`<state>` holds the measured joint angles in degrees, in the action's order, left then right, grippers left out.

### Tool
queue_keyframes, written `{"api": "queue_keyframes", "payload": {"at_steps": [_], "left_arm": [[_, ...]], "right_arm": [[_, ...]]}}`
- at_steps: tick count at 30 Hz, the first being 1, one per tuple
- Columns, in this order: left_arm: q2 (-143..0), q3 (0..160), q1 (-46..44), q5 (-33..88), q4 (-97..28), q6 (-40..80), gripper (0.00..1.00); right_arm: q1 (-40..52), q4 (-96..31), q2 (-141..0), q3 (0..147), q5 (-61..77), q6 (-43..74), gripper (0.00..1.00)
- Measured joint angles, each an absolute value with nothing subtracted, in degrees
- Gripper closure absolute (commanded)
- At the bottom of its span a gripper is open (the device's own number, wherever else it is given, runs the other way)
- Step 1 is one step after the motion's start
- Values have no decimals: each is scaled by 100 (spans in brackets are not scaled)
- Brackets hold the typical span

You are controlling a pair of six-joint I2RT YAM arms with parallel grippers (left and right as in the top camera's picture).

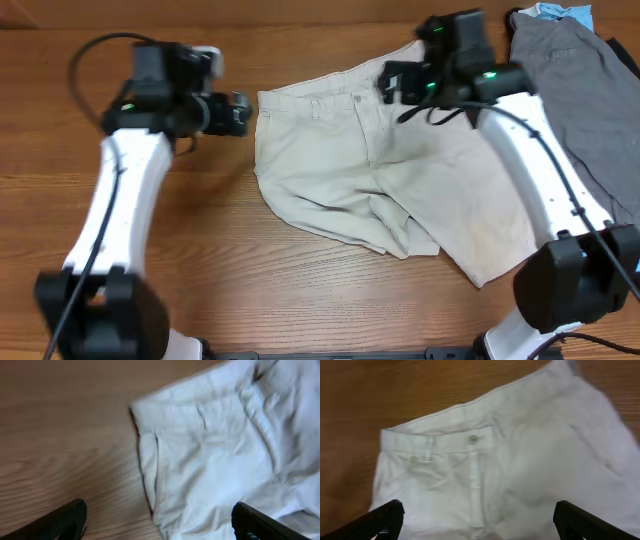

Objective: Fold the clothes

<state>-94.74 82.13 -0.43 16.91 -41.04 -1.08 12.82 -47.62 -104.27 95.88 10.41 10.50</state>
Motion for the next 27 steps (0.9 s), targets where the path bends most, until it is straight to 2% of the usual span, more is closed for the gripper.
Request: {"api": "queue_keyframes", "payload": {"at_steps": [3,12,16,22,24,26,27], "left_arm": [[-10309,8211,-379,1564,-3962,-270,5],[-11430,8211,-405,1393,-3116,-360,6],[-11780,8213,-471,1275,-2499,-360,9],[-12307,8213,-781,792,-1833,-381,19],[-12331,8215,-864,722,-1710,-395,33],[-12370,8215,-947,687,-1599,-419,66],[-12383,8215,-980,681,-1553,-405,76]], "right_arm": [[895,-4956,-10427,9588,1007,707,0],[823,-5017,-10427,9588,956,475,0],[823,-5024,-10427,9588,932,443,8],[823,-5022,-10427,9588,897,445,11],[823,-5019,-10427,9588,895,440,12],[823,-5017,-10427,9588,895,443,15],[823,-5022,-10427,9588,895,447,15]]}}
